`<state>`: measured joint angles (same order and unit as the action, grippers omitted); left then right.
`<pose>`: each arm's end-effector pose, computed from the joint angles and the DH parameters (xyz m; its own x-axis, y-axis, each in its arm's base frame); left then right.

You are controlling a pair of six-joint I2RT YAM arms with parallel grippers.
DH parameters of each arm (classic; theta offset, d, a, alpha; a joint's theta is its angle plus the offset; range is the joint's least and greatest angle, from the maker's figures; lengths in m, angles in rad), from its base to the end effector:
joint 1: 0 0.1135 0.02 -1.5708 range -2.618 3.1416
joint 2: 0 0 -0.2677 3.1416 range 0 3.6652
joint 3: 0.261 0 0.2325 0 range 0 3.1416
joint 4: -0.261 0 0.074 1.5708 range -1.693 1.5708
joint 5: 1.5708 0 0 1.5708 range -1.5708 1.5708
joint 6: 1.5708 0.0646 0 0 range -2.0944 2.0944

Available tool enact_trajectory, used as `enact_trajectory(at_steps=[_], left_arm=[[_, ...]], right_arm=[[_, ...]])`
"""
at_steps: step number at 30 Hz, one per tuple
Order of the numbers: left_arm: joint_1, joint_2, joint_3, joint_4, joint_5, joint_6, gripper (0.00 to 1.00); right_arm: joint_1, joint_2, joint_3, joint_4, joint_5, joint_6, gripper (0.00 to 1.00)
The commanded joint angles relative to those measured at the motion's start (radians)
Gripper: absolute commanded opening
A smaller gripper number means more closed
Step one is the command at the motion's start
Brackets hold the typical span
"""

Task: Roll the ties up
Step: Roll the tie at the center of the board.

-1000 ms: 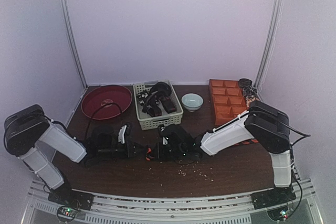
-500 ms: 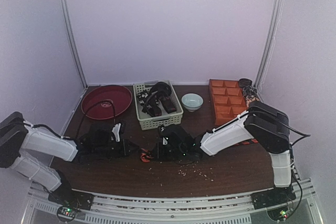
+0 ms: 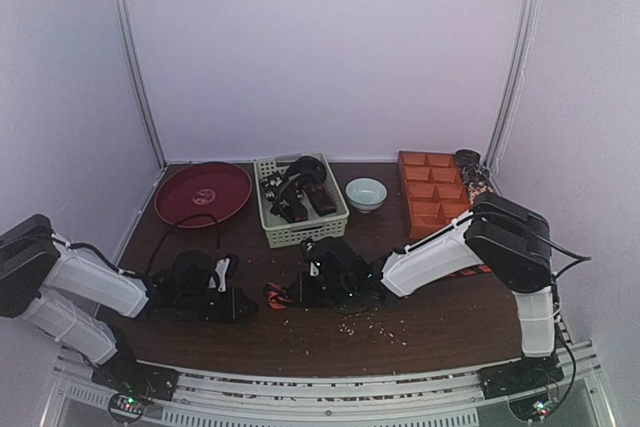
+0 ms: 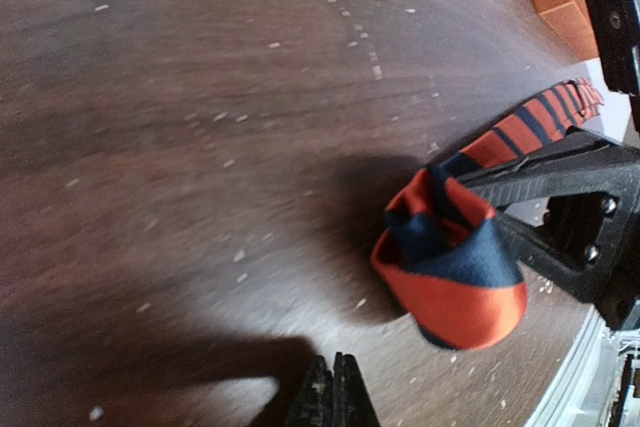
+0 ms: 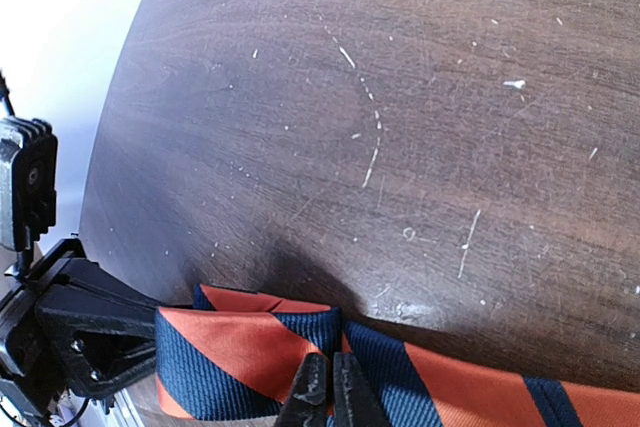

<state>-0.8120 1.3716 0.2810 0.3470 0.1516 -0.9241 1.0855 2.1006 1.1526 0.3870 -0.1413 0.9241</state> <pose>0.1481 -0.1703 0.1111 -0.9142 -0.1824 -0.3619 0.1066 0.7533 -0.6490 0.2027 0.4039 0.1236 -0.8928 0.0008 -0.4504 -0.3631 0.5903 0.7209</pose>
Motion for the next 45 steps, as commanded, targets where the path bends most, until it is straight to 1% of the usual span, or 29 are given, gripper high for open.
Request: enact_trajectory(at_steps=[1, 5, 11, 17, 27, 36, 45], left_arm=[[-0.007, 0.111, 0.018, 0.198, 0.089, 0.013, 0.00], [-0.009, 0.149, 0.053, 0.248, 0.110, 0.029, 0.00], [-0.009, 0.136, 0.111, 0.206, 0.091, 0.070, 0.00], [-0.009, 0.155, 0.128, 0.191, 0.083, 0.086, 0.00], [-0.010, 0.170, 0.173, 0.150, 0.090, 0.122, 0.00], [-0.014, 0.205, 0.213, 0.156, 0.112, 0.135, 0.00], [-0.029, 0.243, 0.245, 0.158, 0.115, 0.138, 0.00]], right_arm=[[-0.007, 0.014, -0.009, -0.072, 0.021, -0.006, 0.06], [-0.007, -0.001, -0.014, -0.067, 0.021, -0.022, 0.06], [-0.006, -0.038, -0.040, -0.025, 0.039, -0.046, 0.06], [-0.013, -0.055, -0.057, 0.007, 0.056, -0.058, 0.05], [-0.032, -0.109, -0.158, 0.124, 0.082, -0.041, 0.06], [-0.039, -0.100, -0.168, 0.169, 0.023, -0.057, 0.05], [-0.045, -0.089, -0.197, 0.217, -0.010, -0.039, 0.04]])
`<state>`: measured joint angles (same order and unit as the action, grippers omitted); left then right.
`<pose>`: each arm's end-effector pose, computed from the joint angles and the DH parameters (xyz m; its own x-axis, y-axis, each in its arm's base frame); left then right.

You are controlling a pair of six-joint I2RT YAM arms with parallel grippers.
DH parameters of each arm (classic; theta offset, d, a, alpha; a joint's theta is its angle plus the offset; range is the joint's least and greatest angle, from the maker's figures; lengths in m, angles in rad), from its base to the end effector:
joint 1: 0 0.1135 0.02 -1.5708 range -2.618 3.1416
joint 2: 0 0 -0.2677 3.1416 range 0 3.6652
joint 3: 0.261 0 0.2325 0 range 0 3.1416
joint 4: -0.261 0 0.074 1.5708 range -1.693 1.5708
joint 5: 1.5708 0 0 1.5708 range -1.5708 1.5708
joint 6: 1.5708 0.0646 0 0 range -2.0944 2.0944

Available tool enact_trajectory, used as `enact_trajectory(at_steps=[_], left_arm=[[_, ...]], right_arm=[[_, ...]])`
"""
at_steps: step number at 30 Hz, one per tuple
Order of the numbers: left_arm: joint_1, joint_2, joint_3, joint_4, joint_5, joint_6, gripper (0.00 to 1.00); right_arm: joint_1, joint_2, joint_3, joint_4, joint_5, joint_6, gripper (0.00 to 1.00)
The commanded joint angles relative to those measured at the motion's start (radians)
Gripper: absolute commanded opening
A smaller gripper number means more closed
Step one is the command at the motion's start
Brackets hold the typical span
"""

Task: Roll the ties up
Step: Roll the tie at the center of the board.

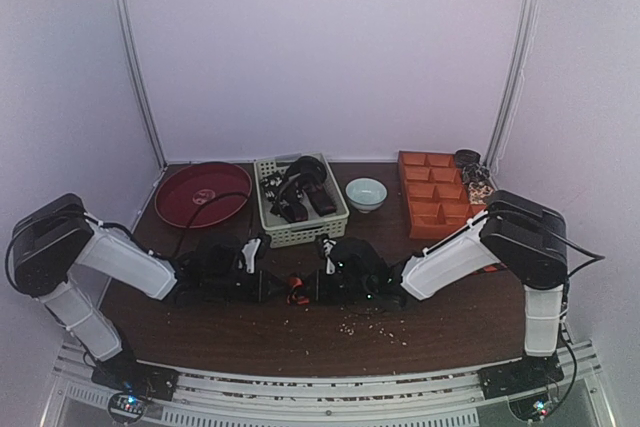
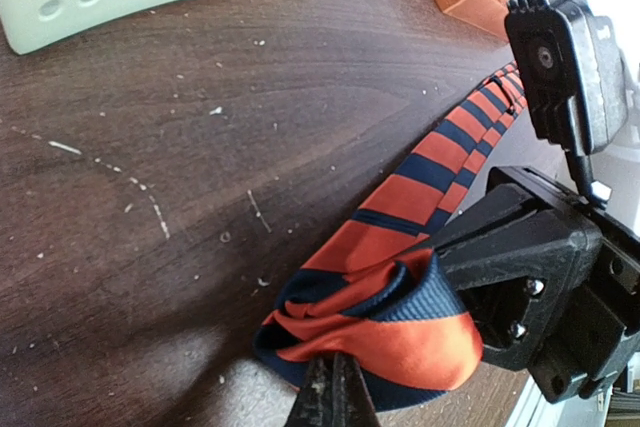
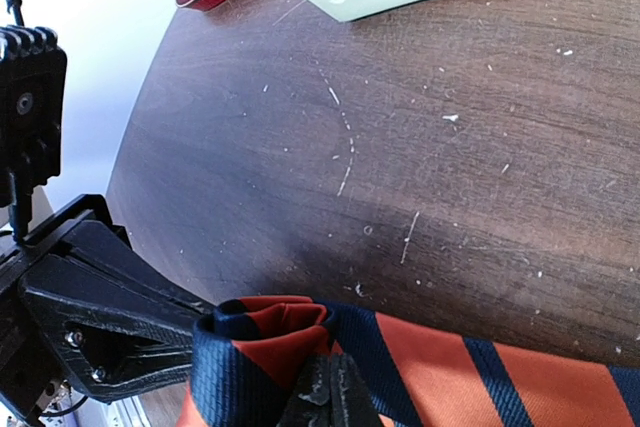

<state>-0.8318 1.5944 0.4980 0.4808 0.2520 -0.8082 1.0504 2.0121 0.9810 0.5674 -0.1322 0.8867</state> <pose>0.1860 -0.2280 0.1299 -0.8854 -0.0680 -0.4599 0.3080 0.6552 -0.6898 0.2038 0.3727 0.1319 -0.8525 0.0575 -0.5196 -0.4082 0.5476 0.7304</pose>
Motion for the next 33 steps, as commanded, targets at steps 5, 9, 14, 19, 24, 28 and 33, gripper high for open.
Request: enact_trajectory(at_steps=[5, 9, 14, 19, 24, 28, 33], left_arm=[[-0.011, 0.023, 0.044, -0.004, 0.002, 0.033, 0.00], [-0.012, 0.033, 0.062, -0.026, -0.008, 0.044, 0.00], [-0.013, 0.045, 0.085, -0.033, -0.003, 0.048, 0.00], [-0.014, 0.067, 0.111, -0.054, -0.004, 0.061, 0.00], [-0.018, 0.098, 0.132, -0.055, -0.009, 0.066, 0.00], [-0.025, 0.121, 0.153, -0.059, -0.010, 0.072, 0.00], [-0.032, 0.140, 0.162, -0.068, -0.023, 0.079, 0.00]], right_arm=[[-0.024, -0.024, -0.056, 0.023, 0.014, 0.008, 0.04], [-0.032, -0.061, -0.064, -0.044, 0.057, -0.005, 0.09], [-0.042, -0.110, -0.096, -0.089, 0.106, -0.004, 0.14], [-0.044, -0.188, -0.127, -0.104, 0.136, 0.002, 0.26], [-0.043, -0.204, -0.124, -0.089, 0.099, 0.017, 0.39], [-0.044, -0.153, -0.086, -0.111, 0.076, 0.022, 0.43], [-0.044, -0.088, -0.030, -0.138, 0.031, 0.013, 0.37]])
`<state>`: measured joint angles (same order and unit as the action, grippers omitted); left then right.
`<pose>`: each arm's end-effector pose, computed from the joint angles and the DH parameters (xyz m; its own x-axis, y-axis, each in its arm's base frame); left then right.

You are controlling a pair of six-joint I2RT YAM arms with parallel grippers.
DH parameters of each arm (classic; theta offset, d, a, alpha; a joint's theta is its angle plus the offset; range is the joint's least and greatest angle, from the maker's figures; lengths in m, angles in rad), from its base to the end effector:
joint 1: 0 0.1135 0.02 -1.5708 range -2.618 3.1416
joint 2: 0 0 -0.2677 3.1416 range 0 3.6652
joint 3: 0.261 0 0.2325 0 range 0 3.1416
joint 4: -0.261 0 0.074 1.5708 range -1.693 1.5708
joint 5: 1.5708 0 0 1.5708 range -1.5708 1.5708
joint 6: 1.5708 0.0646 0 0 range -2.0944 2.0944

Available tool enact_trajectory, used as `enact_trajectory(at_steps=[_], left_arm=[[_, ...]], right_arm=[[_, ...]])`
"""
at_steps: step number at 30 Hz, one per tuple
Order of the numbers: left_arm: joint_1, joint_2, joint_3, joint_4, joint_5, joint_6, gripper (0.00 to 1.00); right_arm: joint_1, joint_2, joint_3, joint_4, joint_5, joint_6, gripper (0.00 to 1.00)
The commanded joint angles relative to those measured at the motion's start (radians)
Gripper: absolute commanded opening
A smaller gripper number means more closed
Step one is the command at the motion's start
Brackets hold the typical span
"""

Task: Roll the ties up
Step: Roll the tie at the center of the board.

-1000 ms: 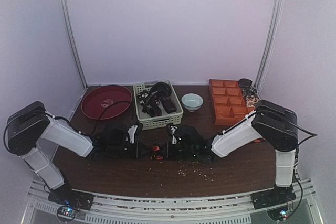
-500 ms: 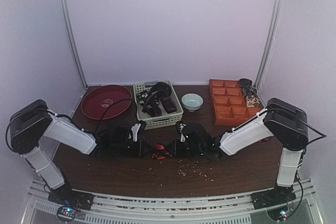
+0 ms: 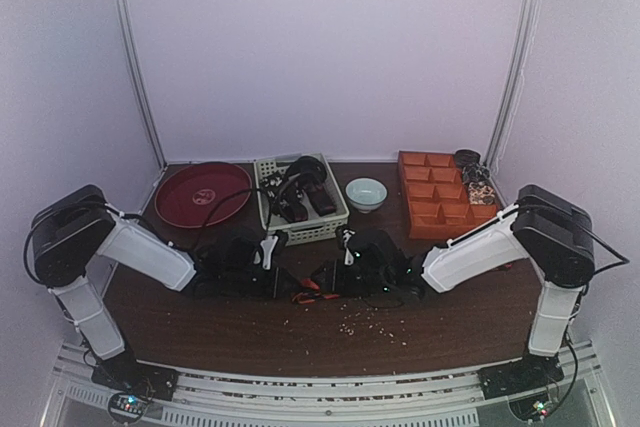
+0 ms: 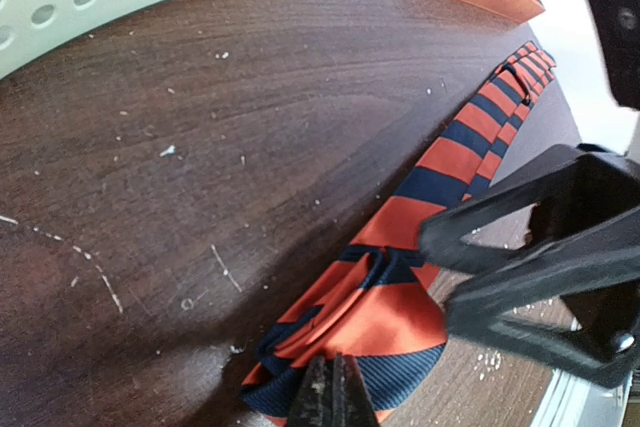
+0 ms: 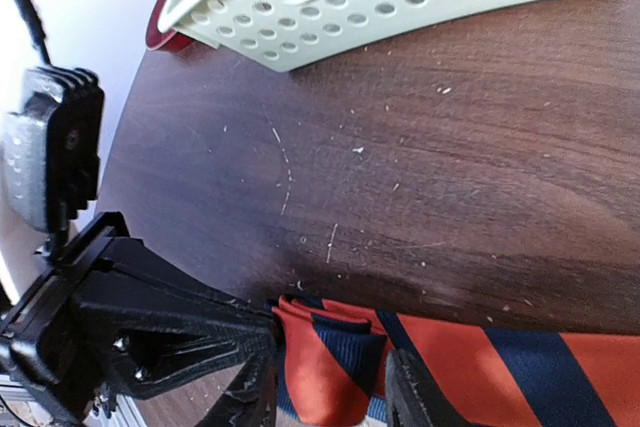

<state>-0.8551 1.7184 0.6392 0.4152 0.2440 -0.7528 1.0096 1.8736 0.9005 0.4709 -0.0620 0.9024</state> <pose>0.2021 -0.2562 0.1243 -0.8811 0.0023 -0.4729 0.3491 0.6778 -0.6471 0.2080 0.3384 0.1504 -0.8446 0.1282 -0.5198 -0.3405 0.6205 0.7064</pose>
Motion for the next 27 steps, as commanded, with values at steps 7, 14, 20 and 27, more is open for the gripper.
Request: enact_trajectory(at_steps=[7, 14, 20, 27], left_arm=[[-0.009, -0.005, 0.014, -0.026, -0.046, 0.032, 0.00], [-0.008, -0.118, -0.028, -0.096, -0.123, 0.083, 0.10], [-0.001, -0.157, -0.082, -0.087, -0.132, 0.095, 0.16], [0.003, -0.143, -0.071, -0.117, -0.109, 0.130, 0.20]], right_arm=[[-0.001, 0.113, 0.075, -0.073, -0.061, -0.006, 0.23], [0.026, 0.133, 0.103, -0.074, -0.095, -0.028, 0.20], [0.054, 0.156, 0.147, -0.096, -0.096, -0.040, 0.18], [0.070, 0.145, 0.137, -0.110, -0.066, -0.058, 0.19]])
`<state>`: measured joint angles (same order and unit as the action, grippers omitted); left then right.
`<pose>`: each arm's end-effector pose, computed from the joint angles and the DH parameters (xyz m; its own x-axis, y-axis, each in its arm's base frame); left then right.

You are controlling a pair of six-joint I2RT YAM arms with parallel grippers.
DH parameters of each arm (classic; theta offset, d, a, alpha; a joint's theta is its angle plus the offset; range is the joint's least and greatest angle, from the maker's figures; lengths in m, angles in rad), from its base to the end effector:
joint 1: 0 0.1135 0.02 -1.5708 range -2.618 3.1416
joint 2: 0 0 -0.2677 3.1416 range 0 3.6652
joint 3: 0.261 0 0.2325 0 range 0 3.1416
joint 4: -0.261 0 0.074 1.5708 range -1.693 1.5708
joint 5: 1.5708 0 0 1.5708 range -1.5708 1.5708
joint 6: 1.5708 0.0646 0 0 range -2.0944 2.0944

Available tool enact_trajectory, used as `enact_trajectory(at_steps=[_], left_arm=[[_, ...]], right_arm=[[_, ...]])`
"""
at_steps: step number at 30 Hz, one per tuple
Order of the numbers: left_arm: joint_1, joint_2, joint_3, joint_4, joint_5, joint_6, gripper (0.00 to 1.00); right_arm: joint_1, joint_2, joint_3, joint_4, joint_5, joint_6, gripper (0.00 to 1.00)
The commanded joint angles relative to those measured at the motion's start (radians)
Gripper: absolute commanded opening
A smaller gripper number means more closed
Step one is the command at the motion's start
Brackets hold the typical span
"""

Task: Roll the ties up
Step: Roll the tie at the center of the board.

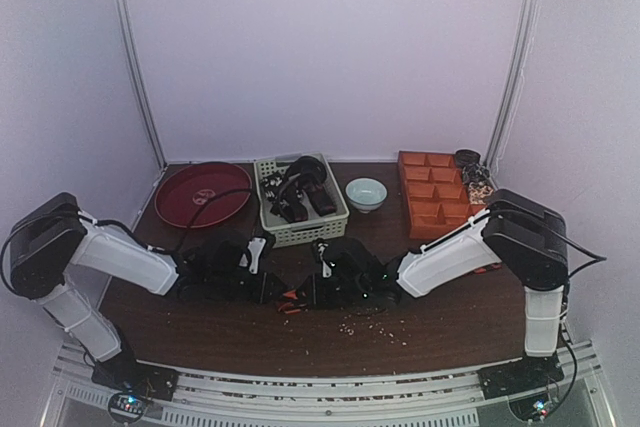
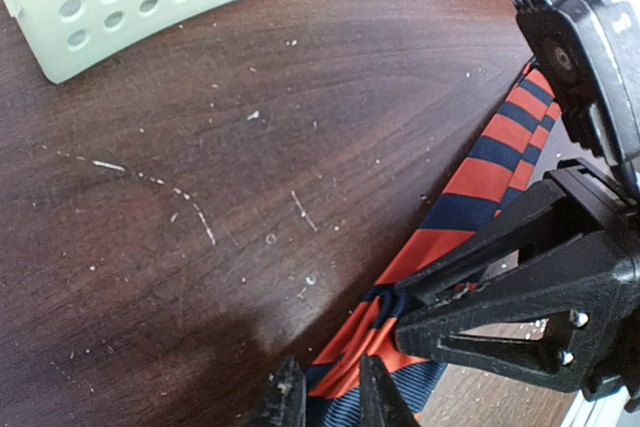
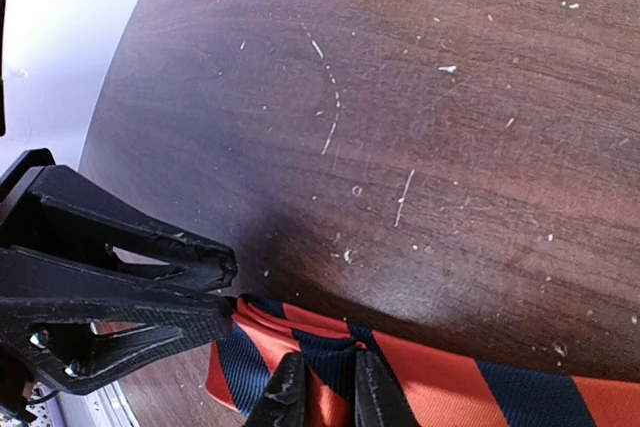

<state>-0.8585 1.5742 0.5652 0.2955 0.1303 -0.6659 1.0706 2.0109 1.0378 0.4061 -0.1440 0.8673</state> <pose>0.1869 -0.2293 0.1327 -0.8396 0.0351 -0.5420 0.3764 0.7571 -0.5340 0.1964 0.3786 0.1297 -0.8731 -0.0239 -0.4869 -0.4029 0.5977 0.6931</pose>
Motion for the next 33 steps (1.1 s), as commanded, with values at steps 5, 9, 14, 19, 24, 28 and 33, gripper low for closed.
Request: enact_trajectory(at_steps=[5, 9, 14, 19, 24, 28, 33], left_arm=[[0.010, 0.045, 0.003, 0.005, 0.067, 0.050, 0.18], [0.010, 0.044, -0.015, 0.030, 0.092, 0.042, 0.05], [0.010, -0.005, -0.014, -0.015, 0.052, 0.039, 0.06], [0.009, -0.101, -0.051, -0.083, -0.009, -0.035, 0.13], [-0.011, -0.158, -0.155, -0.078, -0.012, -0.134, 0.00], [-0.037, -0.169, -0.203, -0.013, 0.006, -0.170, 0.00], [-0.050, -0.116, -0.204, 0.086, 0.022, -0.178, 0.00]], right_arm=[[0.008, -0.007, -0.016, -0.044, 0.018, -0.025, 0.22], [0.007, -0.022, -0.027, -0.049, 0.025, -0.028, 0.24], [0.008, -0.015, -0.019, -0.070, 0.023, -0.040, 0.16], [0.012, -0.006, -0.047, -0.043, 0.002, -0.026, 0.15], [0.011, -0.016, -0.054, -0.040, 0.009, -0.034, 0.15], [0.011, -0.012, -0.042, -0.047, 0.007, -0.039, 0.15], [0.011, -0.019, -0.044, -0.057, 0.016, -0.045, 0.16]])
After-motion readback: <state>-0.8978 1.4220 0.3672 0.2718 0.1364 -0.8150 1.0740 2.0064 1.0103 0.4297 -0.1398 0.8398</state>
